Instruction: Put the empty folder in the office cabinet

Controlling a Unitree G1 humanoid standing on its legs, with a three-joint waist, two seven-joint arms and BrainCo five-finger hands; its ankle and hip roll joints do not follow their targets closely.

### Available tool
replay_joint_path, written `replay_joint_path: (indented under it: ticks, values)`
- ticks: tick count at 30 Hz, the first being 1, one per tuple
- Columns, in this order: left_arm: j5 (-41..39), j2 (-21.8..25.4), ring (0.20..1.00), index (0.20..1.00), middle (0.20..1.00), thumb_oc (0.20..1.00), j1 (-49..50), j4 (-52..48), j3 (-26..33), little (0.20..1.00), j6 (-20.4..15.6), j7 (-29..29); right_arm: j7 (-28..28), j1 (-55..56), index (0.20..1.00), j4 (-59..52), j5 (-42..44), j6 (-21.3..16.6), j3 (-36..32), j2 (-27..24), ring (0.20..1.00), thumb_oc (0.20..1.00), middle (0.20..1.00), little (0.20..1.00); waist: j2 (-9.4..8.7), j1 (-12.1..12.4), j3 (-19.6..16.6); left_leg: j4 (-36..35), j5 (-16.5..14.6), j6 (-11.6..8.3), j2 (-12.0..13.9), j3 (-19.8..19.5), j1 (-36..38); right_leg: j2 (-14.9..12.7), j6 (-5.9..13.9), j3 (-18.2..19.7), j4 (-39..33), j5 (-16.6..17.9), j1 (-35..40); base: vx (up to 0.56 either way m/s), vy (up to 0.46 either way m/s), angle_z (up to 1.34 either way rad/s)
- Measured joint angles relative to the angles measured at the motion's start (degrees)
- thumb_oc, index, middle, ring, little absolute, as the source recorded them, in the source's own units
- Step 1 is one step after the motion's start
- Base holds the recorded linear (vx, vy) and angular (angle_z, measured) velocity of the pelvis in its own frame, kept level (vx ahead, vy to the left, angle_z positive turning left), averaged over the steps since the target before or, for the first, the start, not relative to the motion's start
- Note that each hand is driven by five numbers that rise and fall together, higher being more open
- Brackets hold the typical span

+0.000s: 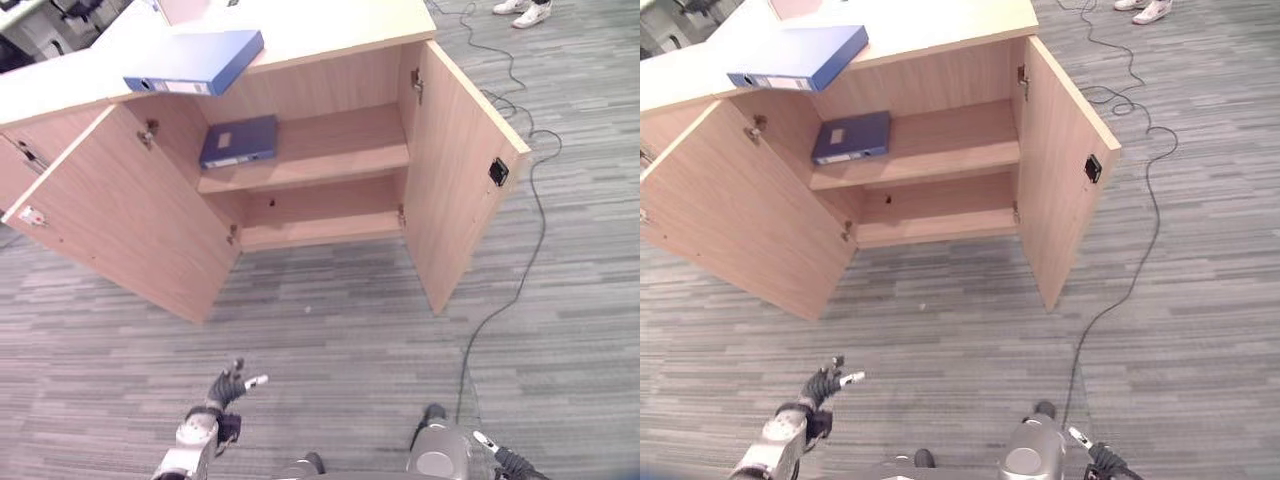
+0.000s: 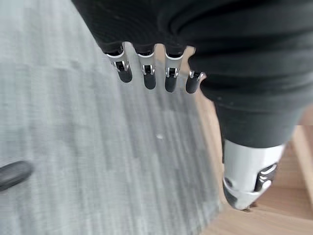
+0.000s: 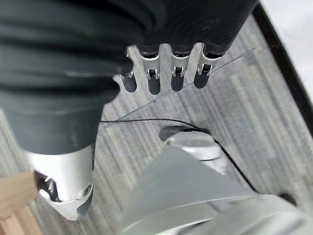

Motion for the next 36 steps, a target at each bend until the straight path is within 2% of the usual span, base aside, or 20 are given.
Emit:
replay_joint_path:
  ticks: [1,2,5,8,11,15,18,19,21,22,26,28,29,30,31,32,33,34,35,36]
  values:
    - [-0.4,-0.4,1.0,1.0,1.0,1.0,0.0,0.0,0.0,1.0,0.0,0.0,0.0,0.0,1.0,0.1,-0.1,0.0,0.1,-0.3,1.0,1.0,1.0,1.0,-0.11,0.2,0.1,2.8,0.5,-0.46,0.6,-0.2,-1.2,0.4,-0.12,-0.6,-1.2,-0.1,0.8,0.06,-0.216,0.07]
    - [-0.5,-0.8,1.0,1.0,1.0,1.0,-0.6,0.0,0.0,1.0,-0.1,0.0,0.0,0.0,1.0,0.4,-0.4,0.1,0.4,-0.3,1.0,1.0,1.0,1.0,-1.32,0.4,0.3,8.6,2.0,-3.0,1.1,-1.0,-4.1,0.9,-0.68,-1.2,-3.9,0.1,2.4,0.08,-0.155,0.03]
    - [-0.5,-1.0,1.0,1.0,1.0,1.0,-0.9,0.6,0.0,1.0,-0.2,0.2,-0.1,-0.2,1.0,0.5,-0.4,0.0,0.7,-0.4,1.0,1.0,1.0,1.0,-4.69,1.1,0.6,18.8,6.4,-6.94,2.4,-5.9,-9.5,2.4,-3.16,-0.8,-10.7,2.4,7.0,0.09,-0.02,-0.08]
    - [-1.5,-1.1,1.0,1.0,1.0,1.0,-1.0,0.9,0.0,1.0,-0.3,0.2,-0.1,0.1,1.0,0.4,-0.4,0.0,1.6,-1.2,1.0,1.0,1.0,1.0,-6.77,1.0,-0.3,9.5,6.7,-6.52,4.2,-3.3,-10.1,3.6,-3.35,-1.4,-13.6,2.8,8.2,0.18,0.136,-0.03]
    - [-2.4,-1.1,1.0,1.0,1.0,1.0,-1.3,0.8,-0.1,1.0,-0.3,0.2,-0.2,0.5,1.0,0.6,-0.4,0.0,1.2,-1.9,1.0,1.0,1.0,1.0,-5.99,1.2,-0.7,-6.1,8.7,-6.68,9.7,-3.6,-10.0,6.6,-3.36,-1.0,-14.5,2.6,8.3,0.24,0.231,-0.06]
    - [-2.6,-1.4,1.0,1.0,1.0,1.0,-2.2,2.2,-0.2,1.0,-0.1,0.3,-0.2,0.5,1.0,0.5,-0.5,0.0,1.7,-2.2,1.0,1.0,1.0,1.0,-5.05,3.0,-0.9,-7.0,9.8,-6.08,11.7,-8.0,-12.9,6.4,-2.56,1.1,-13.7,2.0,8.1,0.21,0.233,-0.27]
    - [-2.7,-1.6,1.0,1.0,1.0,1.0,-1.3,2.3,-0.1,1.0,-0.1,0.3,-0.1,2.3,1.0,0.5,-0.5,0.0,2.1,-3.7,1.0,1.0,1.0,1.0,-2.89,3.6,-2.2,-4.6,8.5,-4.03,11.4,-5.8,-15.2,4.3,2.02,1.6,-14.0,3.0,10.1,0.34,0.37,-0.22]
    - [-2.7,-0.2,1.0,1.0,1.0,1.0,-1.2,3.0,0.4,1.0,0.0,0.5,0.1,3.3,1.0,1.0,-1.6,0.2,2.9,-1.7,1.0,1.0,1.0,1.0,-5.05,4.3,-3.0,-2.2,10.9,-3.93,7.8,-4.8,-14.8,0.3,4.42,3.7,-14.4,3.1,12.0,0.31,0.379,0.02]
    - [-2.7,3.1,1.0,1.0,1.0,1.0,-1.4,2.5,1.2,1.0,-0.3,0.6,0.8,3.8,1.0,1.0,-2.6,0.2,3.9,2.3,1.0,1.0,1.0,1.0,-10.53,4.8,-4.3,-0.4,8.7,-1.65,2.3,-3.8,-15.5,-4.4,3.08,5.3,-14.8,4.1,11.5,0.21,0.31,0.15]
    - [-2.7,4.0,1.0,1.0,1.0,1.0,-1.8,2.6,1.6,1.0,-0.2,0.6,1.0,3.5,1.0,1.0,-2.7,0.2,3.9,3.4,1.0,1.0,1.0,1.0,-11.73,4.9,-3.9,0.4,8.1,-0.84,1.3,-3.6,-15.7,-5.5,3.76,5.3,-13.9,7.0,11.2,0.17,0.308,0.09]
    - [-2.7,5.4,1.0,1.0,1.0,1.0,-0.6,1.1,1.9,1.0,-0.2,0.5,1.5,2.6,1.0,0.5,-2.7,0.0,3.6,4.7,1.0,1.0,1.0,1.0,-11.98,6.3,-3.1,0.0,6.4,2.29,-0.8,-1.7,-12.9,-9.7,4.8,6.8,-4.2,14.4,7.0,0.14,0.258,-0.09]
    - [-2.7,5.3,1.0,1.0,1.0,1.0,-0.8,1.1,1.8,1.0,-0.1,0.2,1.5,2.2,1.0,0.7,-2.7,0.0,3.6,4.4,1.0,1.0,1.0,1.0,-11.4,6.4,-2.6,-3.3,4.9,3.55,-3.4,-0.4,-10.0,-11.4,5.08,10.1,-1.1,21.5,5.1,0.22,0.433,-0.14]
    - [-2.5,5.5,1.0,1.0,1.0,1.0,-0.8,1.1,1.9,1.0,0.0,0.2,1.8,2.1,1.0,0.5,-2.7,0.1,4.0,4.0,1.0,1.0,1.0,1.0,-11.25,6.2,-1.3,-3.8,4.6,6.71,-6.9,-0.2,-7.9,-13.9,-0.67,15.2,4.4,28.5,0.3,0.22,0.514,-0.06]
    - [-2.5,5.9,1.0,1.0,1.0,1.0,-0.2,1.5,1.2,1.0,0.2,0.2,1.9,2.2,1.0,0.5,-2.6,0.1,3.9,4.6,1.0,1.0,1.0,1.0,-10.61,5.4,-0.8,-3.5,2.5,9.08,-7.8,-0.2,-7.1,-14.9,-5.49,16.6,8.3,32.6,-0.9,0.23,0.462,0.04]
    - [-2.3,7.1,1.0,1.0,1.0,1.0,0.1,0.9,0.7,1.0,0.2,0.2,1.7,3.6,1.0,0.5,-2.5,0.1,4.0,6.3,1.0,1.0,1.0,1.0,-11.35,6.2,-0.9,-1.7,1.2,10.4,-8.8,-0.4,-6.7,-13.4,-5.48,17.0,10.0,32.6,-0.7,0.32,0.448,0.17]
    - [-2.2,8.3,1.0,1.0,1.0,1.0,0.5,0.2,0.0,1.0,0.2,0.2,1.8,4.2,1.0,0.4,-2.5,0.1,4.3,7.4,1.0,1.0,1.0,1.0,-13.17,5.9,-0.9,2.3,-1.5,11.64,-10.4,0.6,-7.9,-14.6,-5.47,19.3,10.9,32.6,-1.2,0.3,0.266,-0.12]
    - [-2.0,8.1,1.0,1.0,1.0,1.0,1.1,0.7,0.2,1.0,0.4,0.4,1.8,3.6,1.0,0.0,-2.5,0.0,4.1,7.9,1.0,1.0,1.0,1.0,-14.23,5.9,0.2,1.5,-3.4,11.85,-10.9,0.5,-6.0,-15.6,-3.68,19.6,18.0,29.6,-5.4,0.2,0.085,-0.32]
    - [-2.0,6.4,1.0,1.0,1.0,1.0,0.5,2.5,-0.1,1.0,1.3,0.7,1.8,2.9,1.0,-1.7,-2.4,0.0,4.2,7.4,1.0,1.0,1.0,1.0,-10.99,5.4,0.4,0.8,-3.5,12.13,-7.6,-0.2,-6.3,-10.7,6.76,9.3,16.5,13.2,-7.0,0.17,-0.034,-0.11]
    - [-2.0,4.7,1.0,1.0,1.0,1.0,-1.5,2.9,-0.2,1.0,1.3,0.2,1.9,1.9,1.0,-1.9,-2.7,0.2,4.4,6.9,1.0,1.0,1.0,1.0,-9.83,3.2,1.0,-1.7,-0.1,11.1,-6.7,-2.7,-6.4,-4.1,8.22,-1.9,4.5,8.9,-6.5,0.16,-0.051,0.53]
    - [-2.0,3.2,1.0,1.0,1.0,1.0,-4.1,2.7,0.0,1.0,1.1,0.3,1.8,2.5,1.0,-1.7,-2.7,0.8,4.4,6.7,1.0,1.0,1.0,1.0,-10.16,2.1,1.1,-3.3,0.2,11.04,-8.4,-5.2,-5.1,-0.6,6.47,-2.8,1.1,6.9,-7.2,0.22,-0.053,0.94]
